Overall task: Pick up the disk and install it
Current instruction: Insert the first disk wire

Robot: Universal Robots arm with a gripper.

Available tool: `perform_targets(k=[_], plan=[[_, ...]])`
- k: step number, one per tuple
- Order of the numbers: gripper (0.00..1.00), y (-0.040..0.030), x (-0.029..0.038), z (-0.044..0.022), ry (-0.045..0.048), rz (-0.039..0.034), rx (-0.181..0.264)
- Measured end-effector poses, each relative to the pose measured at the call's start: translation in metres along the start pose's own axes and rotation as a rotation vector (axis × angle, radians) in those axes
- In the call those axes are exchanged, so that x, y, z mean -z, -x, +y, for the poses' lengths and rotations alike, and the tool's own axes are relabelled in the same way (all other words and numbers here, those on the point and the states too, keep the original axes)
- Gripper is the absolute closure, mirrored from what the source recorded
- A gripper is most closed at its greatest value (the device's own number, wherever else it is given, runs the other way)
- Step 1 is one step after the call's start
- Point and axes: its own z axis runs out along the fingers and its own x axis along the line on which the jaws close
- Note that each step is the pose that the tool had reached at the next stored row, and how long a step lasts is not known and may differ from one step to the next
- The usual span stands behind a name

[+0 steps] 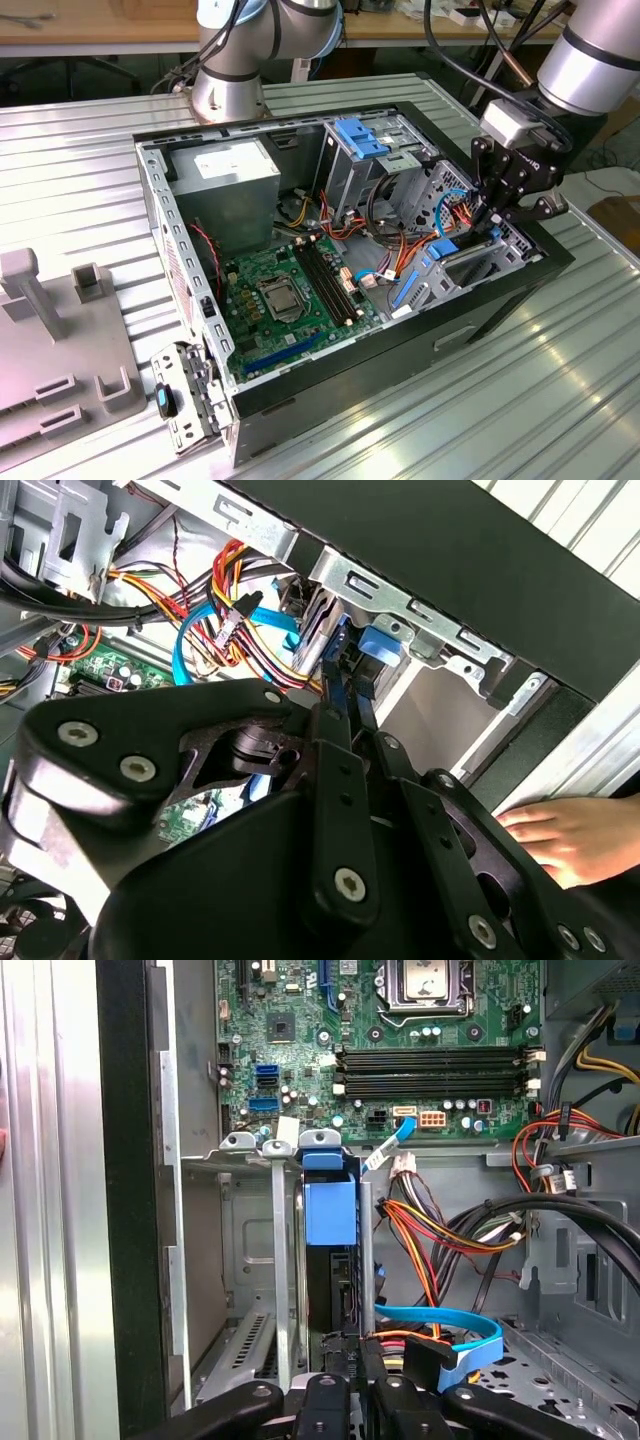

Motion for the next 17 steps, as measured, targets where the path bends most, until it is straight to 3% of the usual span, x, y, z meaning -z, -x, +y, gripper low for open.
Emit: perform_targets(k=[11, 17], plan=[[0.84, 0.0000, -0.0022, 0.0001, 0.0001, -0.0044, 0.000], [0.84, -0.0001, 0.0012, 0.0000, 0.0001, -0.0047, 0.000]])
